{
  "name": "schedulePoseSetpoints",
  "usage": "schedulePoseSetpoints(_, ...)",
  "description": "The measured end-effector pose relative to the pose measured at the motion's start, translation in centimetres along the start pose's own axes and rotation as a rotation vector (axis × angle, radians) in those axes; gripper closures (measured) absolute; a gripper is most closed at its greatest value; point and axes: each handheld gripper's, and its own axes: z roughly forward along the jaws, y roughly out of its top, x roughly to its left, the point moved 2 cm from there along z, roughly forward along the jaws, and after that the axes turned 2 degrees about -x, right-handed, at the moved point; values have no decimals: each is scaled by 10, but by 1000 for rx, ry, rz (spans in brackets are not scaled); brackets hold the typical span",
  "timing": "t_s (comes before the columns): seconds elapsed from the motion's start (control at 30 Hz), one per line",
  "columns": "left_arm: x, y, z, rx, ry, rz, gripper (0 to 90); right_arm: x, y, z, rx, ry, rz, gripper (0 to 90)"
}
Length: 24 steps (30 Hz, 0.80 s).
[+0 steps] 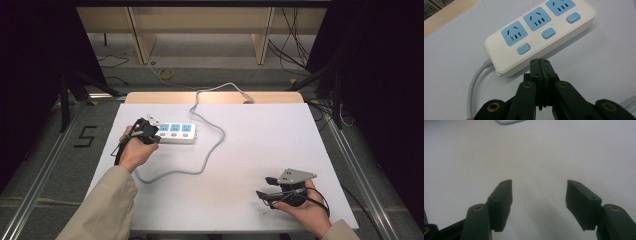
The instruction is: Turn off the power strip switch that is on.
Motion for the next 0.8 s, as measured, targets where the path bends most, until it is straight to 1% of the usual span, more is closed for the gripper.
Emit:
schedulePoseSetpoints(0.1,1,1,2,3,0,1,898,0,0,0,0,-1,0,392)
schedulePoseSetpoints(0.23,2,3,4,6,5,15,898,0,0,0,0,-1,-1,392)
schedulePoseSetpoints(0.53,7,7,8,19,13,15,898,0,0,0,0,0,-1,392)
schedulePoseSetpoints(0.57,7,8,9,17,12,10,898,0,0,0,0,0,-1,392)
schedulePoseSetpoints(0.8,11,13,10,25,16,7,898,0,0,0,0,2,1,392)
